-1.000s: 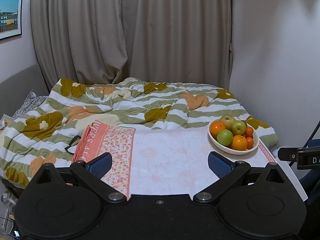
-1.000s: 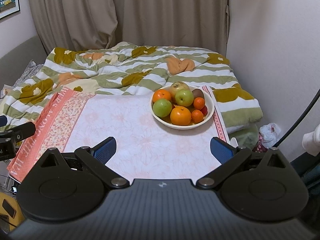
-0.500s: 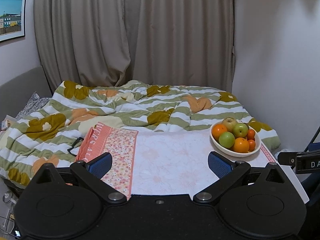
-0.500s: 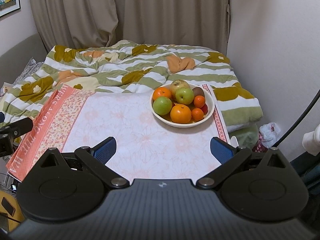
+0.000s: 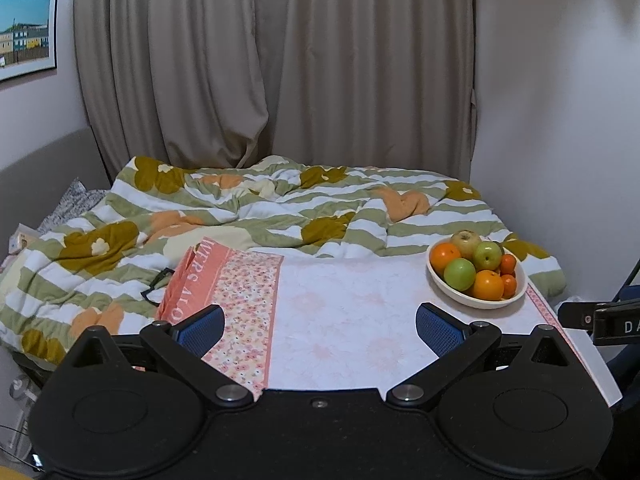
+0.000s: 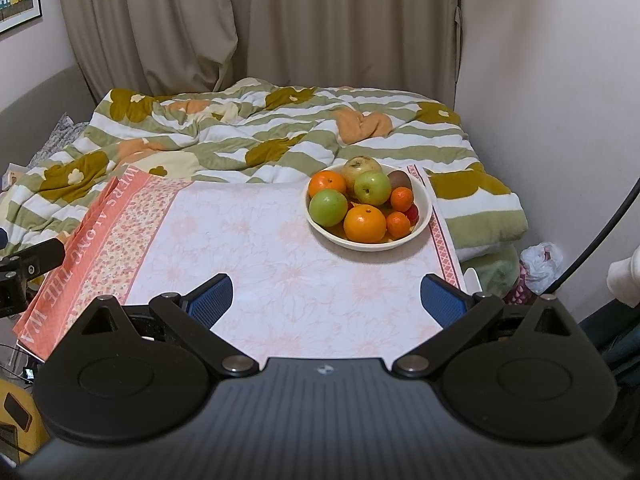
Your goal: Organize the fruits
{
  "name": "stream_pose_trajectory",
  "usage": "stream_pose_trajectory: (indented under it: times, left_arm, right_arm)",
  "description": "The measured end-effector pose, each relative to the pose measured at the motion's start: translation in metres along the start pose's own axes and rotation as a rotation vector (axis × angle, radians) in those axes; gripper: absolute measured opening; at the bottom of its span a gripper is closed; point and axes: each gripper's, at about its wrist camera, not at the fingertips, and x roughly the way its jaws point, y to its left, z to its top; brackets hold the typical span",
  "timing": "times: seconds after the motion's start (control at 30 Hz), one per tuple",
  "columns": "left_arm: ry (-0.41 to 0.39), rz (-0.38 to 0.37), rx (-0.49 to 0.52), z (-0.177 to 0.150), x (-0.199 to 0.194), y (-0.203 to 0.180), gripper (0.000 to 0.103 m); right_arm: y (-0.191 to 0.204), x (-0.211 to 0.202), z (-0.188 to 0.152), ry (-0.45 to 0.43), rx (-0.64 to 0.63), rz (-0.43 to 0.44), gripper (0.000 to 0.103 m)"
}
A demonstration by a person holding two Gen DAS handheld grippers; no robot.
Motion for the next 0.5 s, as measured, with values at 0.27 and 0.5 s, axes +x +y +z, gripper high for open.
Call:
stream_pose_trajectory:
  times: [0.27,0.5]
  left_arm:
    - [-0.007,-0.004,0.012,0.0,-0.003,0.003,0.103]
    - [-0.013,-0.032,0.024,-0.001,-0.002,0.009,0.103]
  right_arm:
    - [-0.001,0.0,0.001,-0.001,0.004,-0.001,0.103]
    - [0.012,-0.001,-0.004,0.005,0.021,-0.02,0.103]
